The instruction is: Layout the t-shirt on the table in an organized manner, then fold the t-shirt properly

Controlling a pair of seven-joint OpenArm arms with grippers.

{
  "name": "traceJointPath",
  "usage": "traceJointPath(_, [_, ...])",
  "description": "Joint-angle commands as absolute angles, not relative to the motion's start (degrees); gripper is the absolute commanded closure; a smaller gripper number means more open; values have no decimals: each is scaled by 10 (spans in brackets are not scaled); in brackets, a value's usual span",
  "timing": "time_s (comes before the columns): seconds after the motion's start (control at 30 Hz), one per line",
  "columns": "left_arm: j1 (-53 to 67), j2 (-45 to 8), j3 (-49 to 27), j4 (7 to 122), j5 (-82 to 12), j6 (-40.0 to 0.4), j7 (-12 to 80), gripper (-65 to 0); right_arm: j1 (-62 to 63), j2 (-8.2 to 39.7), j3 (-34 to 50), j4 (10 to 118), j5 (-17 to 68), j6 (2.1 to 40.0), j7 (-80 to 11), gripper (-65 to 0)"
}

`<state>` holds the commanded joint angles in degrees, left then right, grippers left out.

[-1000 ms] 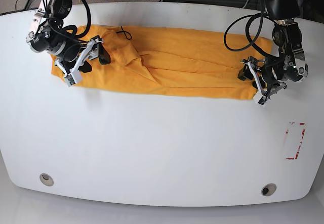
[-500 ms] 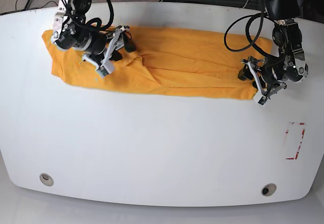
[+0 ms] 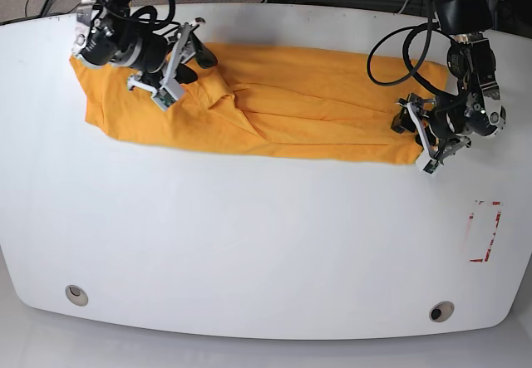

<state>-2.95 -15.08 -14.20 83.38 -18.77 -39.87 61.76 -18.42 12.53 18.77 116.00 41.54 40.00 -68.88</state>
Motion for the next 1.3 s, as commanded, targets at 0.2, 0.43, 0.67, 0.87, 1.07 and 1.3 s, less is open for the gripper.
traceJointPath(0.2, [-29, -151, -142, 833, -188, -399, 618, -351, -124, 108, 203, 1118, 385, 400, -686, -270])
traceJointPath(0.43, [-29, -151, -142, 833, -188, -399, 618, -351, -77, 78, 139, 1043, 322, 400, -684, -270])
traceJointPath(0.67, [-29, -151, -142, 833, -188, -399, 618, -351, -79, 52, 80, 1029, 288, 400, -684, -268])
traceJointPath(0.87, [-29, -152, -142, 833, -188, -399, 618, -351, -107, 53, 33, 1063, 285, 400, -684, -268])
traceJointPath(1.07, [-29, -152, -142, 833, -188, -399, 618, -351, -141, 87, 29, 1150, 289, 400, -689, -268])
traceJointPath(1.3, [-36, -152, -142, 833, -188, -399, 618, -351, -160, 136, 57, 1163, 294, 400, -688, -263])
